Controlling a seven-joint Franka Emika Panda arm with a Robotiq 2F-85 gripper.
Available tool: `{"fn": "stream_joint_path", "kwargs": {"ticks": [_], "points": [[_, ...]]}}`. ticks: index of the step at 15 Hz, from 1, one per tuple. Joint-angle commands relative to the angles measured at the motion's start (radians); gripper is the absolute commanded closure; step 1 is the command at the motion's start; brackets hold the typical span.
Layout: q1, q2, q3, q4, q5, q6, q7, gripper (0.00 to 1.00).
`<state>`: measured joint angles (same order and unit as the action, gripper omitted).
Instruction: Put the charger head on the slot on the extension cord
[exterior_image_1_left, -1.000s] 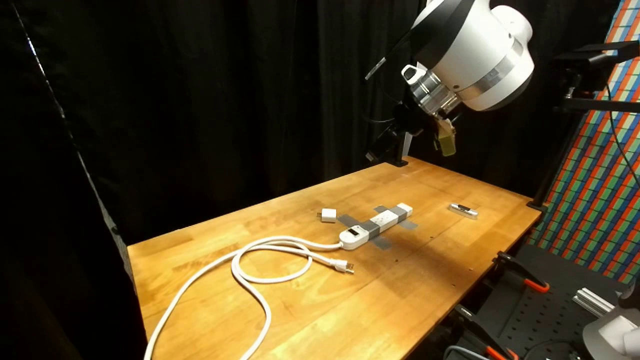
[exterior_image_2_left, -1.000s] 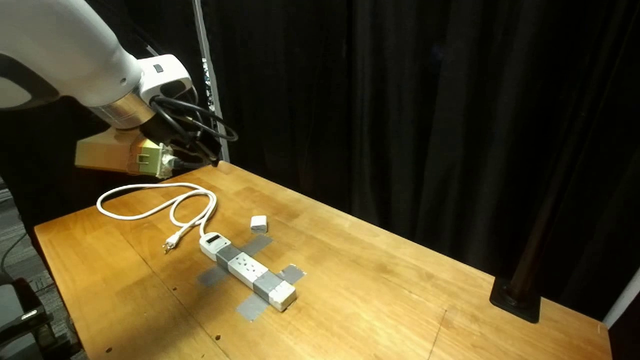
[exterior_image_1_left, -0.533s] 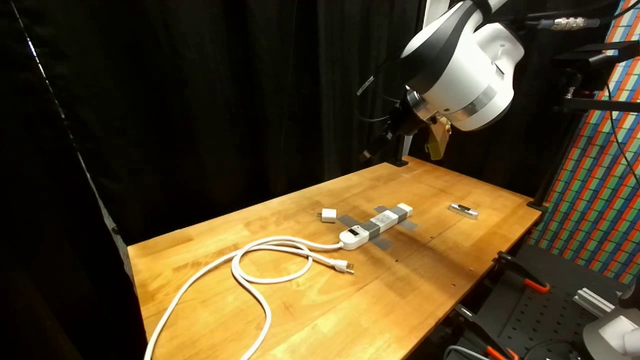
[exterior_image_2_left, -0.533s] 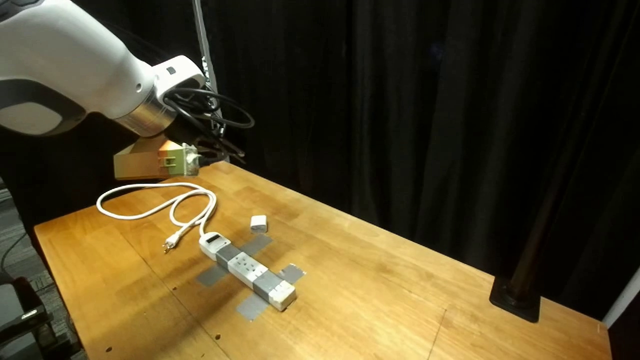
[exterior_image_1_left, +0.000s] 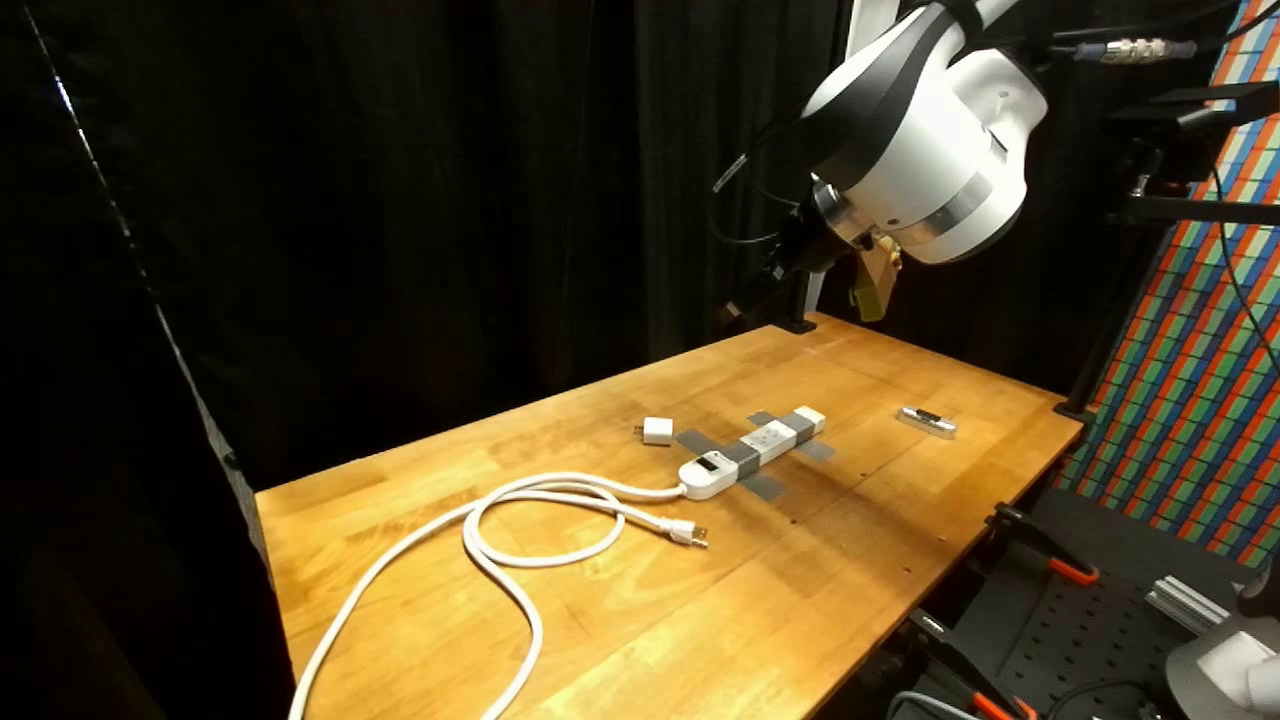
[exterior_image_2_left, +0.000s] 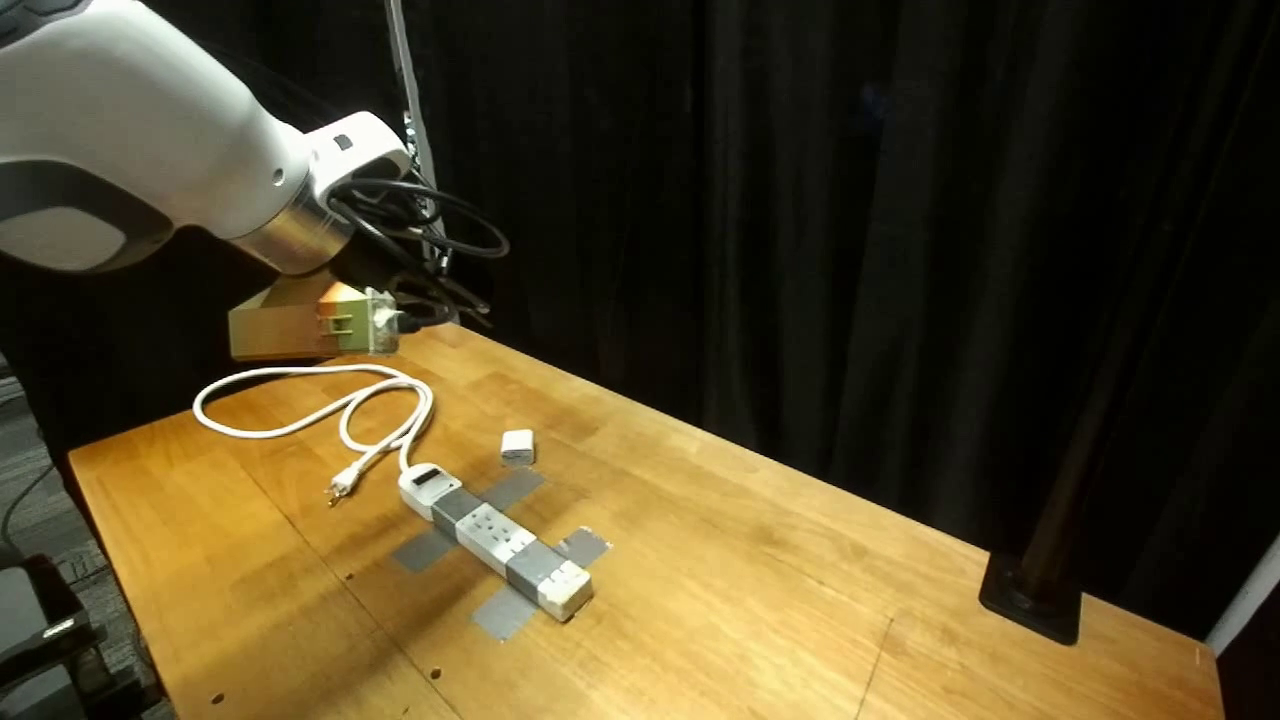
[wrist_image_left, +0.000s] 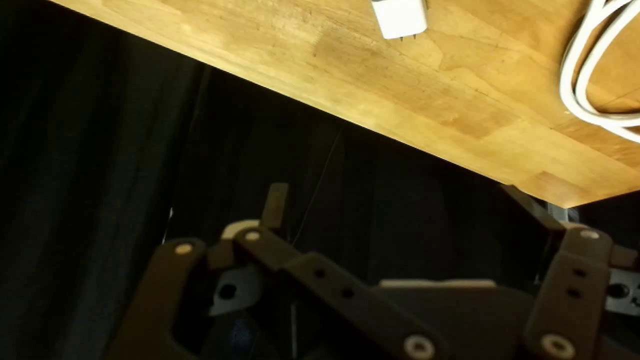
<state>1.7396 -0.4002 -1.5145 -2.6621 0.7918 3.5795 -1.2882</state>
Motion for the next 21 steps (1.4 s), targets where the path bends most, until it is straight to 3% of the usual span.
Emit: {"fn": "stream_joint_path", "kwargs": {"ticks": [1,3,6,10,11,14,15,17,21], "points": [[0.012,-0.021,-0.02,0.002,-0.022,0.003,-0.008,0.0],[0.053,-0.052,-0.095,0.028,-0.052,-0.073,-0.025,0.0],[0.128,-0.058,-0.222,0.082,-0.062,-0.327,-0.034,0.0],[0.202,-0.117,-0.387,0.192,-0.17,-0.635,-0.071,0.0],[0.186,-0.164,-0.404,0.203,-0.326,-0.681,0.008,0.0],[0.235,-0.244,-0.504,0.279,-0.573,-0.813,0.004,0.0],[0.248,-0.283,-0.53,0.302,-0.662,-0.829,0.014,0.0],[0.3,-0.343,-0.581,0.322,-0.794,-0.732,0.081,0.0],[0.429,-0.431,-0.694,0.347,-0.955,-0.445,0.184,0.0]]}}
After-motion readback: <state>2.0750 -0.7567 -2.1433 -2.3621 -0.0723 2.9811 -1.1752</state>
